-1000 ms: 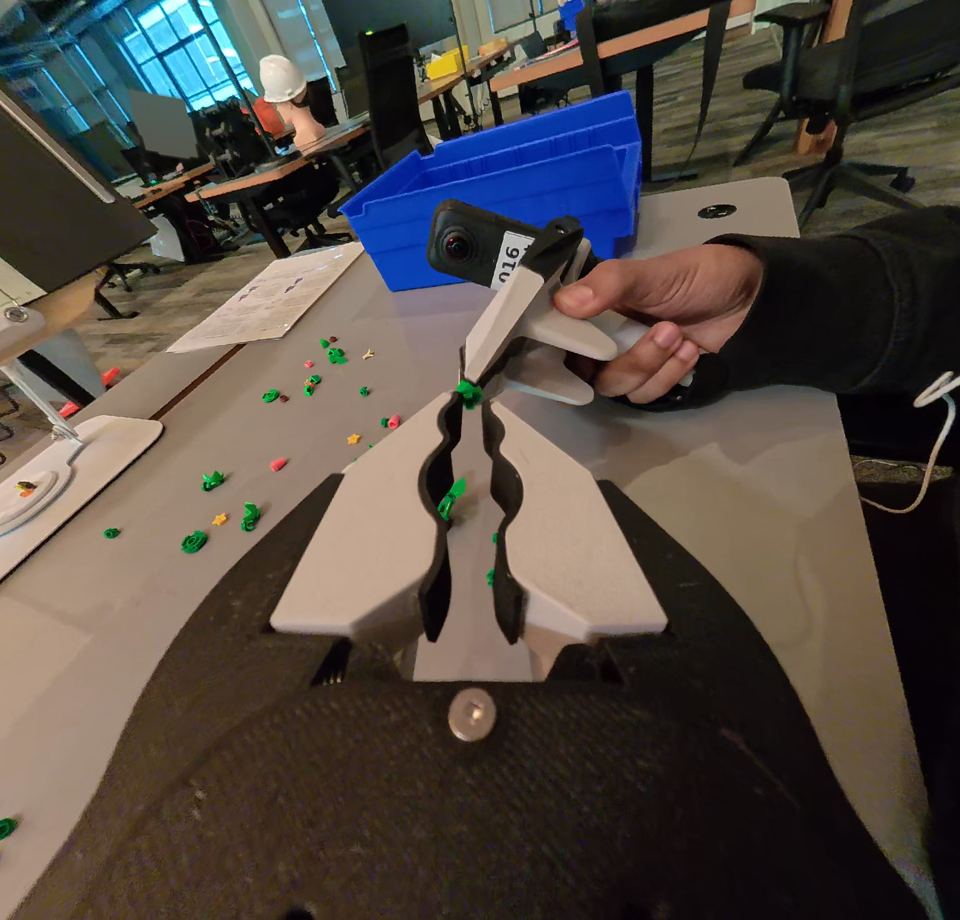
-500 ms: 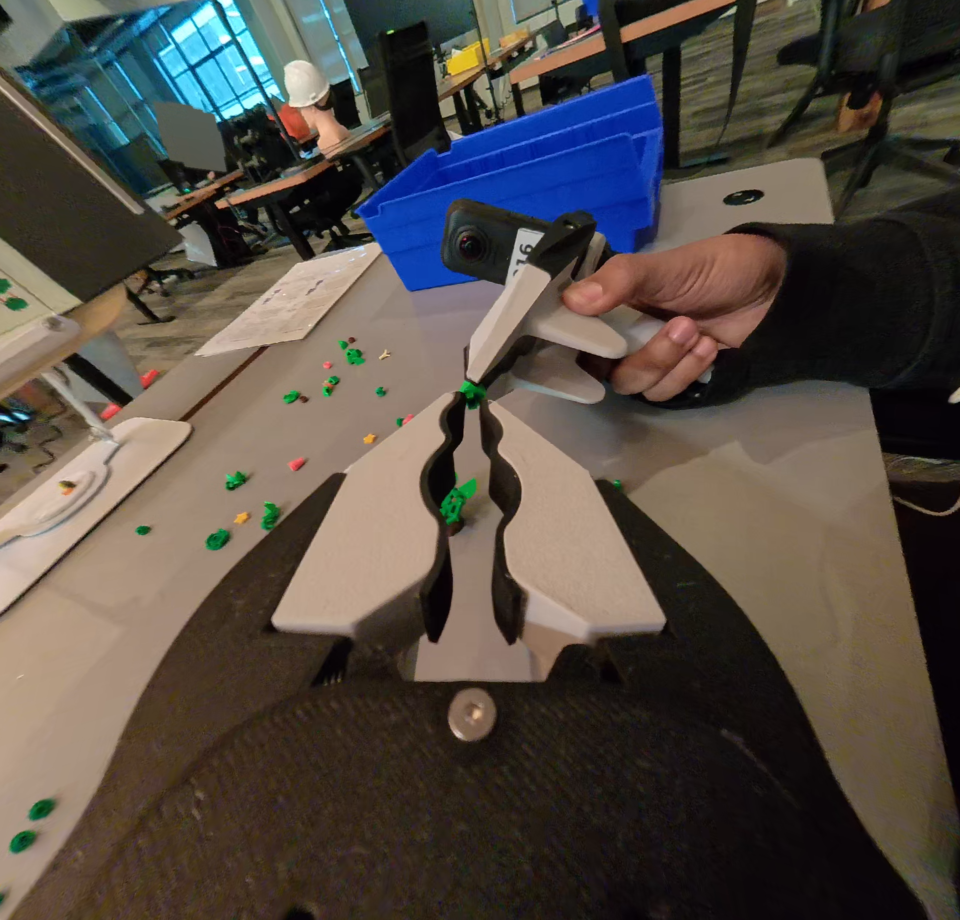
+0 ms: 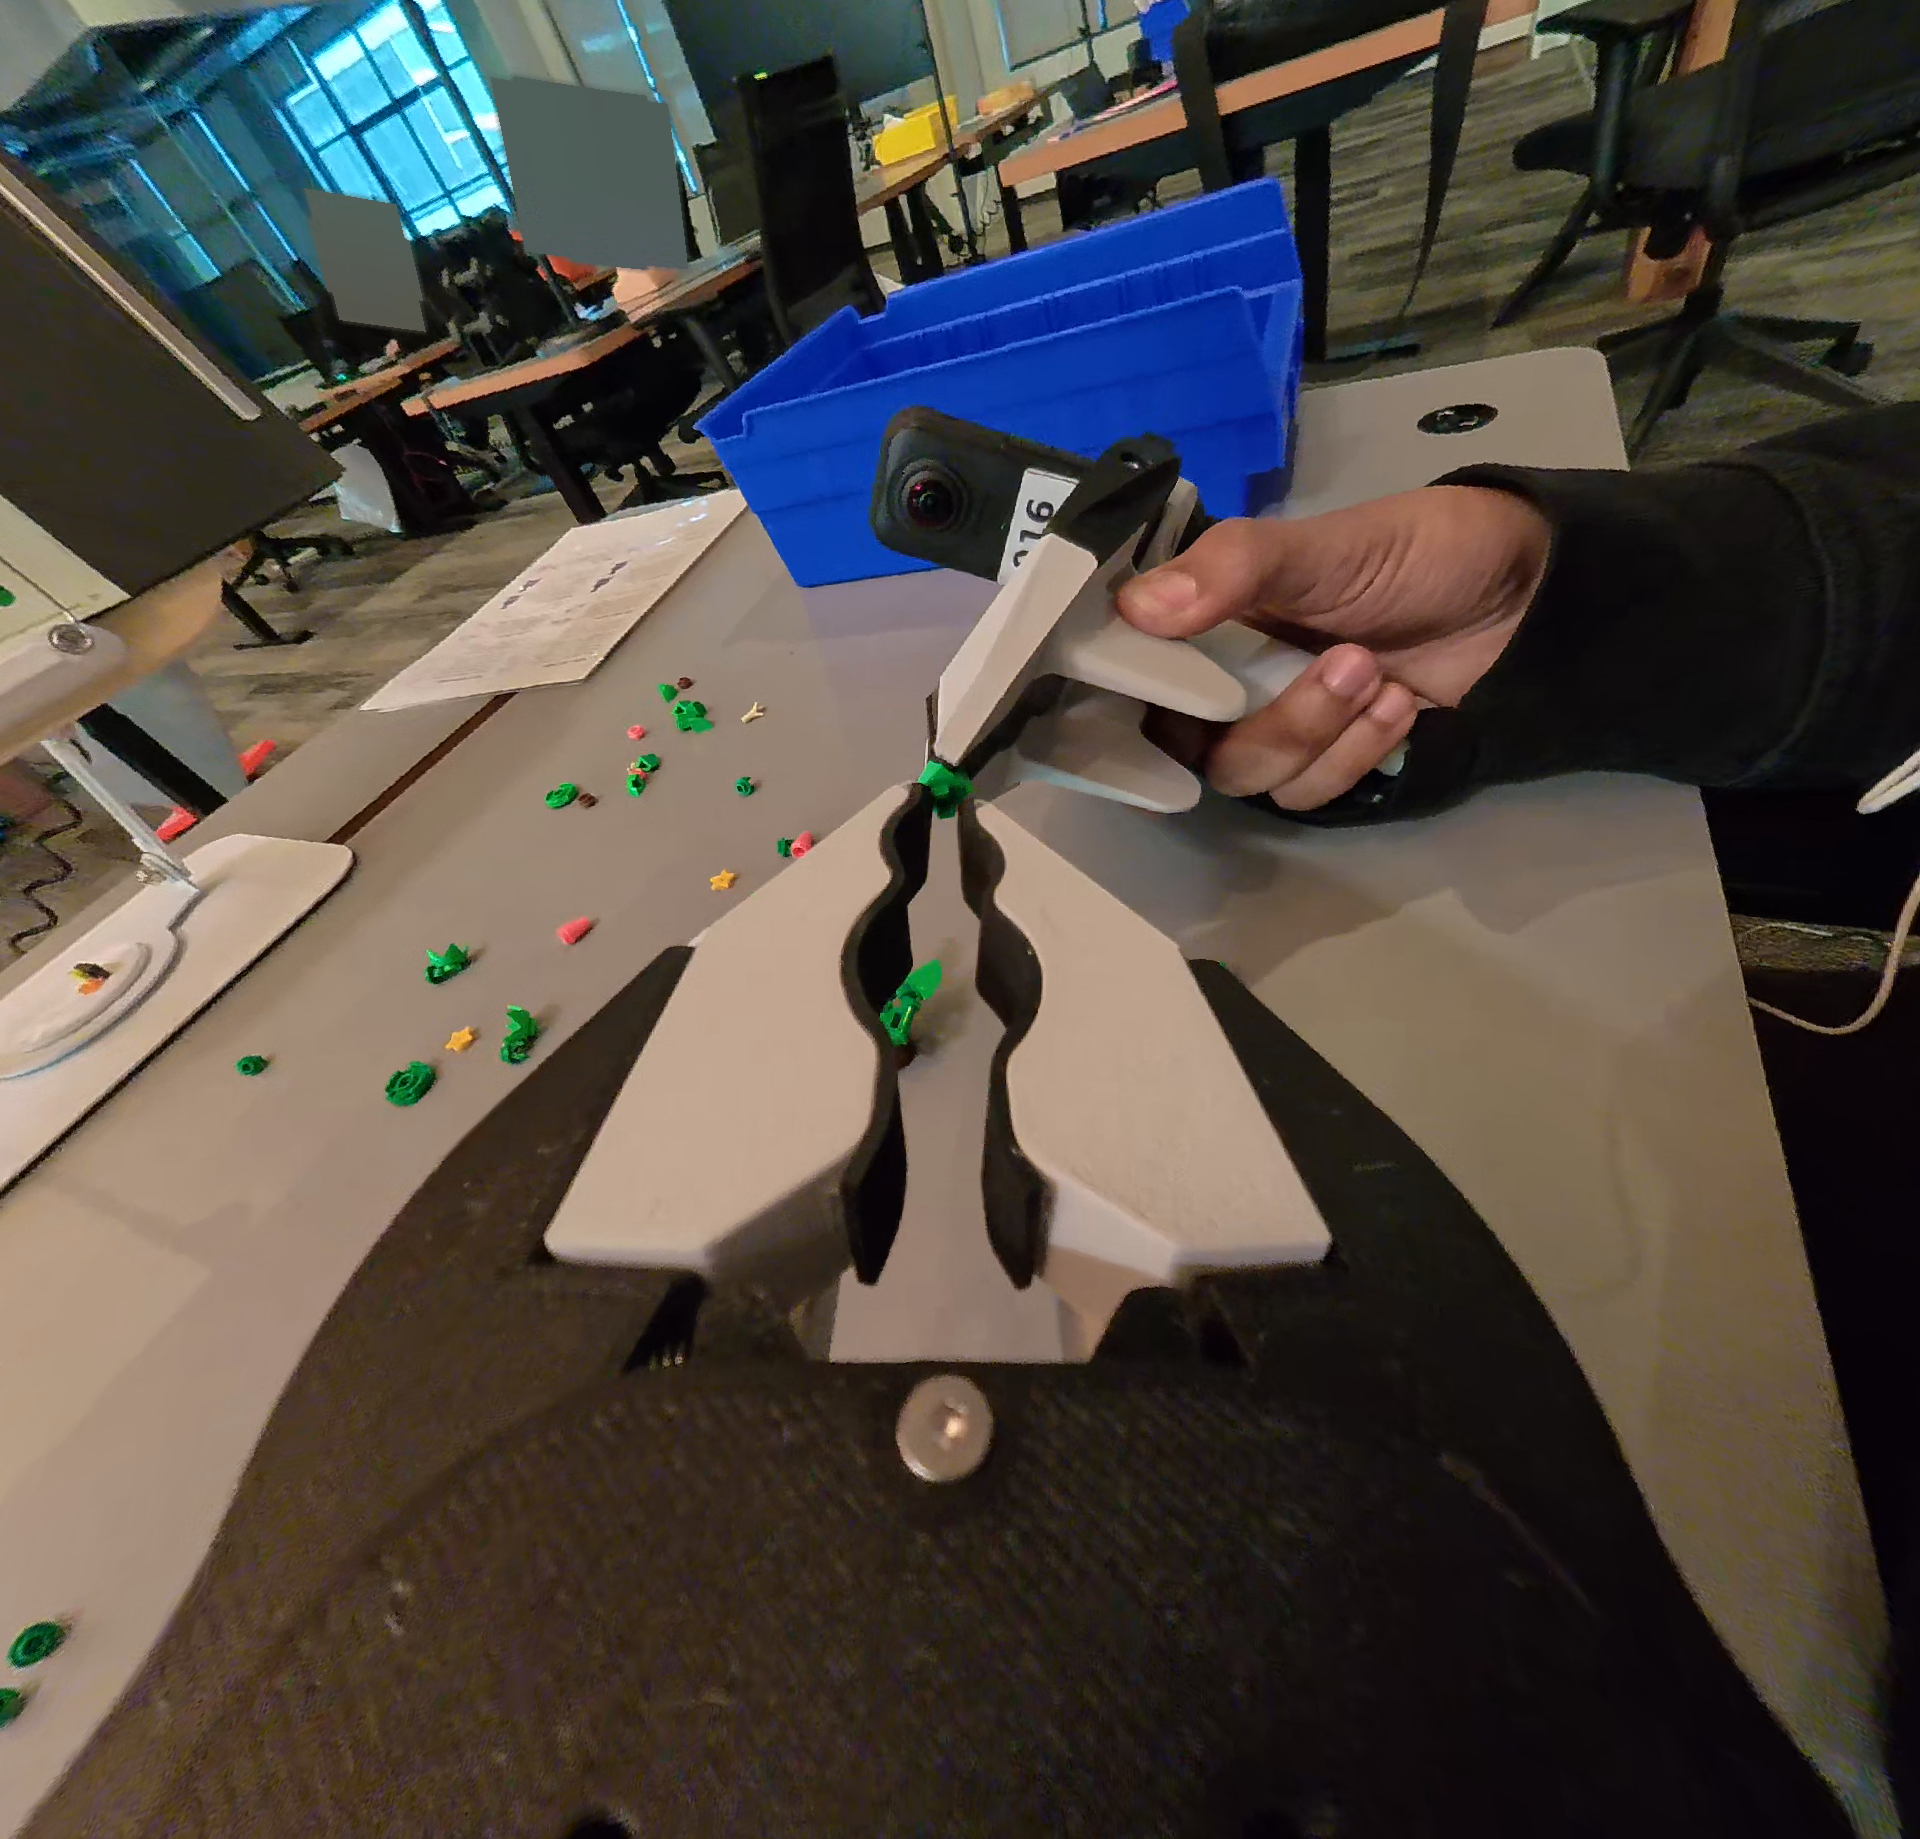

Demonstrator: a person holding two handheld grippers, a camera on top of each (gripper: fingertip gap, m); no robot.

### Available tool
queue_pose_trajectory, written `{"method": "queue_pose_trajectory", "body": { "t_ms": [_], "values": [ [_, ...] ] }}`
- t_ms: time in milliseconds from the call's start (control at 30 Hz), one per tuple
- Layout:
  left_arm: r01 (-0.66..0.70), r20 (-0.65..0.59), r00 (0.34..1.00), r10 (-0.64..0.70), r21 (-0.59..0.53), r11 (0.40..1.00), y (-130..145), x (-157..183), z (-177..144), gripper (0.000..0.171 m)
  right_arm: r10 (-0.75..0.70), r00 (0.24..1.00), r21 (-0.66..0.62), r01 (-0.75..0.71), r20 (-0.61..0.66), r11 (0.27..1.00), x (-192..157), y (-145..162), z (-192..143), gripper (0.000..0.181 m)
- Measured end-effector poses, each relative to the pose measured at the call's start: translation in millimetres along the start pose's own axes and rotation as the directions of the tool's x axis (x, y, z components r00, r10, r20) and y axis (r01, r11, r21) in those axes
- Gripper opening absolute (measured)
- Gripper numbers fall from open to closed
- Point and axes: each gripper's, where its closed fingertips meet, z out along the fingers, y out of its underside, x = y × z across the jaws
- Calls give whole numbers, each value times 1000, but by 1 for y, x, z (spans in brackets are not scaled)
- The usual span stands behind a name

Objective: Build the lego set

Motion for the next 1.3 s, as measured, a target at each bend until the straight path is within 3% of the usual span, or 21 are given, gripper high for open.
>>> {"method": "queue_pose_trajectory", "body": {
  "t_ms": [533, 1000, 1067, 1167, 1267, 1300],
  "values": [
    [-147, 111, 982, 155, -73, 986, 3, -2, 3, 0, 56, 998, 6, -56, 8, 998, 3, 0, -3, 4],
    [-425, 218, 858, 465, -206, 881, 9, -5, 4, 0, 100, 995, 6, -100, -8, 995, 7, 0, -4, 4],
    [-346, 210, 904, 373, -155, 925, 7, -6, 4, 0, 60, 998, 22, -60, -8, 998, 5, -3, -2, 5],
    [-64, 91, 994, 67, -41, 997, 1, -6, 3, 0, -59, 998, 39, 61, -34, 997, 1, -7, -1, 6],
    [150, -17, 989, -149, 52, 987, -8, -8, -2, 0, -251, 958, 41, 259, -141, 965, -3, -17, -7, 40],
    [195, -50, 980, -192, 62, 979, -9, -7, -4, 0, -352, 922, 37, 362, -162, 931, -11, -20, -9, 40]
  ]
}}
